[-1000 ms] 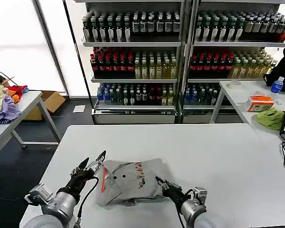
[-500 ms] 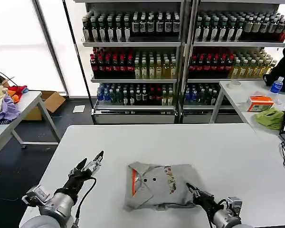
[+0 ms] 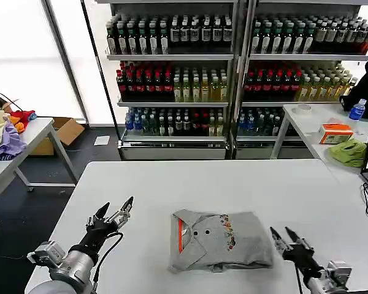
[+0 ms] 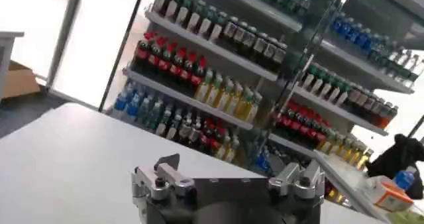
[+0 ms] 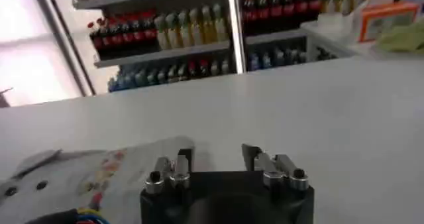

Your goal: Fold and organize the clothes.

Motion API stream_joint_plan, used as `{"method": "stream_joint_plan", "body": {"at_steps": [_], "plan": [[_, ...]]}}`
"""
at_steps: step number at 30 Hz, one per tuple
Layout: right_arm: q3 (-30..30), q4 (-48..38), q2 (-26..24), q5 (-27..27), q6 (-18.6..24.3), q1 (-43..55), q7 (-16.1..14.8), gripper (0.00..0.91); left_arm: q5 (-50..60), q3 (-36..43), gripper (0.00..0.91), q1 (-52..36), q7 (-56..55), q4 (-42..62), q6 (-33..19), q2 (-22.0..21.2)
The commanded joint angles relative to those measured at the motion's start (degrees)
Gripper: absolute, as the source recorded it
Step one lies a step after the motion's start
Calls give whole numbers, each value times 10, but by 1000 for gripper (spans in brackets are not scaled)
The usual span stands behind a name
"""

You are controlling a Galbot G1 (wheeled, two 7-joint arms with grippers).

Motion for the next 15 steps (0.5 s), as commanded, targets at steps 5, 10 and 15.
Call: {"method": "stream_joint_plan", "body": {"at_steps": [5, 10, 15], "plan": [[133, -16, 21, -48, 162, -20, -44, 907, 111, -1, 907, 30, 71, 3, -53, -1], [126, -9, 27, -29, 203, -22, -66, 907, 169, -3, 907, 44, 93, 14, -108, -2], [104, -20, 28, -41, 216, -16, -75, 907, 209, 14, 907, 59, 104, 18, -143, -15]]}}
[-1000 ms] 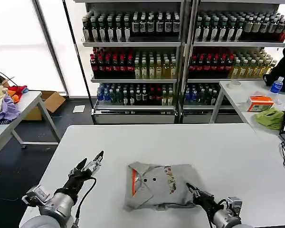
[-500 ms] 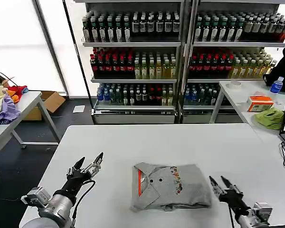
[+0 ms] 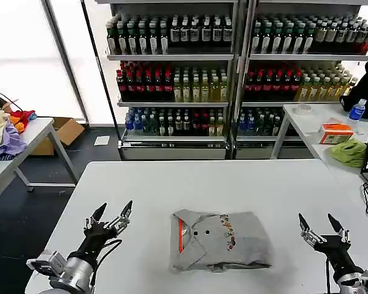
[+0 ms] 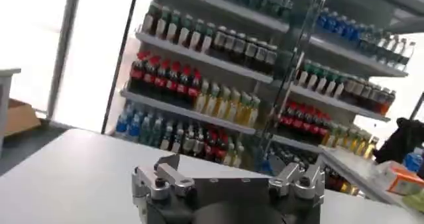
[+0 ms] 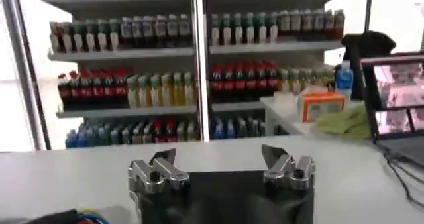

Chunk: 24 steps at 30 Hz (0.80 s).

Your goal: Fold and organize the clothes.

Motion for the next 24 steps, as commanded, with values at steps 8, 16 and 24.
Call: {"method": "stream_joint_plan", "body": {"at_steps": [8, 16, 24], "plan": [[-34, -33, 9, -43, 97, 12, -25, 907, 179, 31, 907, 57, 73, 17, -160, -48], [-58, -47, 16, -55, 114, 22, -23, 907, 225, 21, 907, 74, 100, 27, -198, -76], [-65, -53, 20, -64, 122, 19, -17, 907, 232, 18, 907, 82, 127, 24, -203, -96]]}}
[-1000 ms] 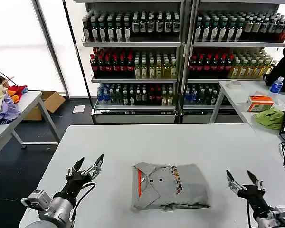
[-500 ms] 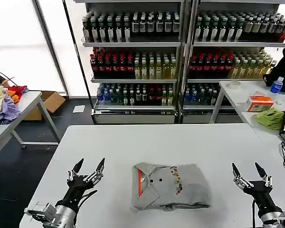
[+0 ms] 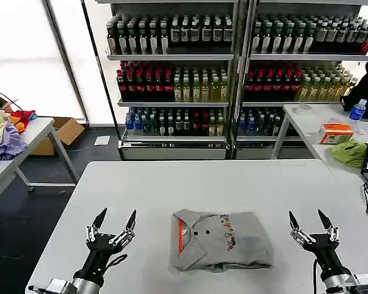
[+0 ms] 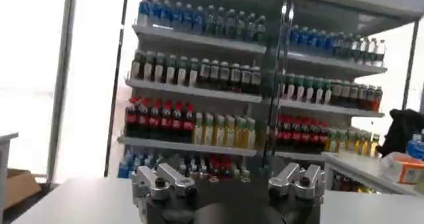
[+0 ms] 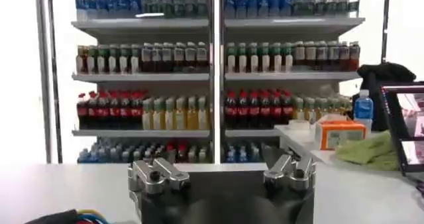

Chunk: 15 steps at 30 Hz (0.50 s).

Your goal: Fold and organize the clothes.

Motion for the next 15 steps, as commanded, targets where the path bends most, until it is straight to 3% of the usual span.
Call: {"method": "stream_joint_plan", "body": {"at_steps": [1, 15], "plan": [[-18, -14, 2, -14, 22, 1, 0, 907, 48, 1, 907, 14, 38, 1, -39, -29], [-16, -1, 10, 10, 14, -11, -17, 907, 87, -7, 907, 27, 63, 2, -54, -35]]}}
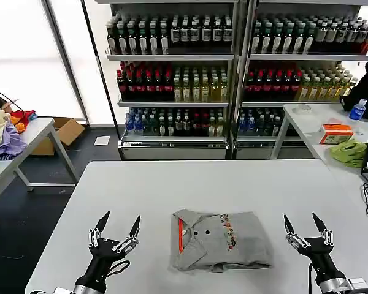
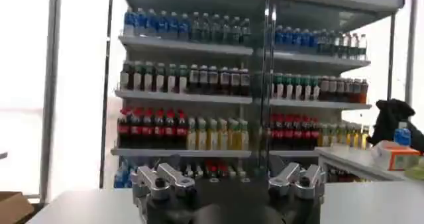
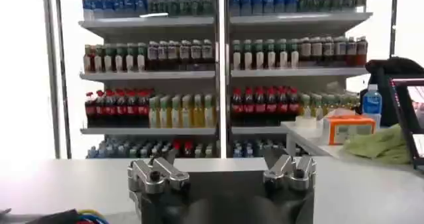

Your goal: Fold and organize the clothes.

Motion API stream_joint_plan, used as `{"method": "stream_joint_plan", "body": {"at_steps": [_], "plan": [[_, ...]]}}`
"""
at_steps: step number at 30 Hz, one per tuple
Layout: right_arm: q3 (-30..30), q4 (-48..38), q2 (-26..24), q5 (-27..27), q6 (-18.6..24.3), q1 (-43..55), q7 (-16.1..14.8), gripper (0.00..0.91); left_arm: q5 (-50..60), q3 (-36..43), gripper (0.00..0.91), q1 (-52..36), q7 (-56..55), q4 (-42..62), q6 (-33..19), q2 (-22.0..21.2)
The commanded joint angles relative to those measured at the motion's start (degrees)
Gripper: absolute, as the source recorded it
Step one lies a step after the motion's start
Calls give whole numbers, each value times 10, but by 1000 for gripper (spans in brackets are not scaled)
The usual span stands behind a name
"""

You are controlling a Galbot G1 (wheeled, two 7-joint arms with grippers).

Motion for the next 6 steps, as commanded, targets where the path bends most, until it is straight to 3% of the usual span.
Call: {"method": "stream_joint_plan", "body": {"at_steps": [1, 6], "plan": [[-1, 10, 3, 16, -4, -4, -8, 907, 30, -3, 907, 6, 20, -3, -13, -9], [2, 5, 0, 15, -3, -2, -8, 907, 43, -5, 907, 5, 24, -2, -14, -7]]}}
